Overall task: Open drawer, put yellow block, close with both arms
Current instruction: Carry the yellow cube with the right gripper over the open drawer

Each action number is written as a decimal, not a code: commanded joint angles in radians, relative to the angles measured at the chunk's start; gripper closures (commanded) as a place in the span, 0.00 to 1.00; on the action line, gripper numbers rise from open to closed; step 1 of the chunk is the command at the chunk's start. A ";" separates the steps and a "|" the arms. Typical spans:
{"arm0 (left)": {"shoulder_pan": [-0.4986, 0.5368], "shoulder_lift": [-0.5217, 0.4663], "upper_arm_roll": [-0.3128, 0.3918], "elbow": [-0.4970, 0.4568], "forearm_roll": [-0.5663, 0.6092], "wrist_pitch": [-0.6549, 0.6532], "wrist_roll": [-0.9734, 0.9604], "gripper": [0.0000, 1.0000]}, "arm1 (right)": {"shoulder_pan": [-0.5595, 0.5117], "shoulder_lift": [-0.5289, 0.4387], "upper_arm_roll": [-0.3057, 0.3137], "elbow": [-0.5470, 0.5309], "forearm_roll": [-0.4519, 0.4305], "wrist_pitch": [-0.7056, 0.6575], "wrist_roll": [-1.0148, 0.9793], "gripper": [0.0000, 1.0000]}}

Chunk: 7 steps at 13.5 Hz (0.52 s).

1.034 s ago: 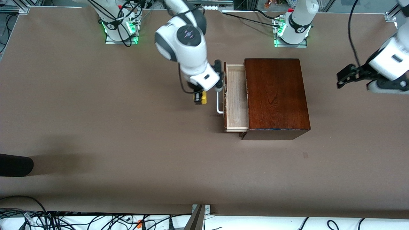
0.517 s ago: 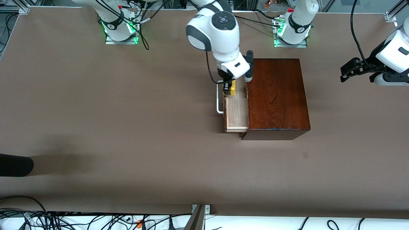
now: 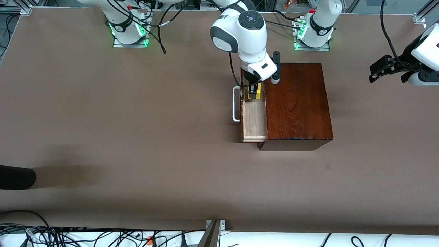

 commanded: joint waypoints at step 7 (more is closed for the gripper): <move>0.002 -0.003 0.004 0.019 -0.028 -0.025 0.008 0.00 | 0.011 0.061 -0.008 0.033 -0.036 -0.010 0.015 0.63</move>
